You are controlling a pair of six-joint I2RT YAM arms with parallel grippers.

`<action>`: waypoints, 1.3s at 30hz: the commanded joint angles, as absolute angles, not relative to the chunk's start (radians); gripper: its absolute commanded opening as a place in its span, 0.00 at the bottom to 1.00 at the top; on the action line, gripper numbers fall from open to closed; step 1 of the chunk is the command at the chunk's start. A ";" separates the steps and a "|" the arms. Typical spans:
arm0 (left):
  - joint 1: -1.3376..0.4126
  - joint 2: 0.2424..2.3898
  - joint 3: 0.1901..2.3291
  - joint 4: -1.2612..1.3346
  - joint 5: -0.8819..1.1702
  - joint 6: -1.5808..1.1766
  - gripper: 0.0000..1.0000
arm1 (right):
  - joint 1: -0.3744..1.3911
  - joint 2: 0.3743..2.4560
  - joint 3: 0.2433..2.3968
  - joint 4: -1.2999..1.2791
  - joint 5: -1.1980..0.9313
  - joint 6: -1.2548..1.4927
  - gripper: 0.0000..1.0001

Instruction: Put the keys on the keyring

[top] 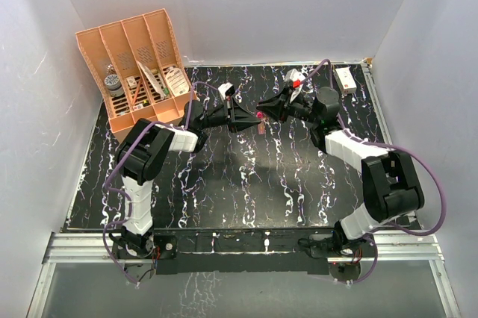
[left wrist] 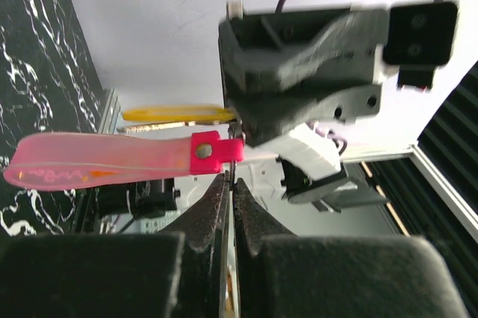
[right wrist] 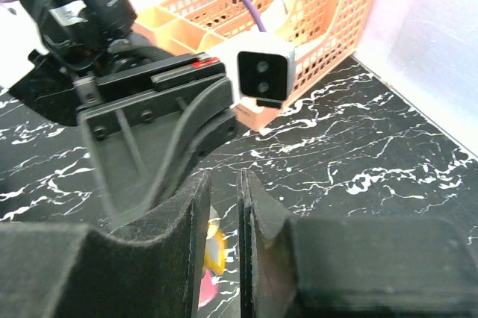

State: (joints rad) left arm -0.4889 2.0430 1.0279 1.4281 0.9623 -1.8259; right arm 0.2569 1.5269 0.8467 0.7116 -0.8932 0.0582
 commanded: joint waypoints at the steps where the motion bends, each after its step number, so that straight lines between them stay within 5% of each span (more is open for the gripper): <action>1: -0.516 2.001 1.060 1.784 1.042 -1.854 0.00 | 0.239 1.553 0.911 0.799 -0.843 0.070 0.20; 14: -0.518 2.005 1.062 1.784 1.049 -1.852 0.00 | 0.218 1.529 0.897 0.881 -0.768 0.171 0.27; 39: -0.495 2.089 1.172 1.786 1.121 -1.826 0.00 | 0.195 1.197 0.803 0.351 -0.514 0.383 0.35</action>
State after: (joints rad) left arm -0.4992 2.1021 1.1286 1.4357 1.0748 -1.8172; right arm 0.1944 1.2572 0.7788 0.3679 -0.5407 0.3351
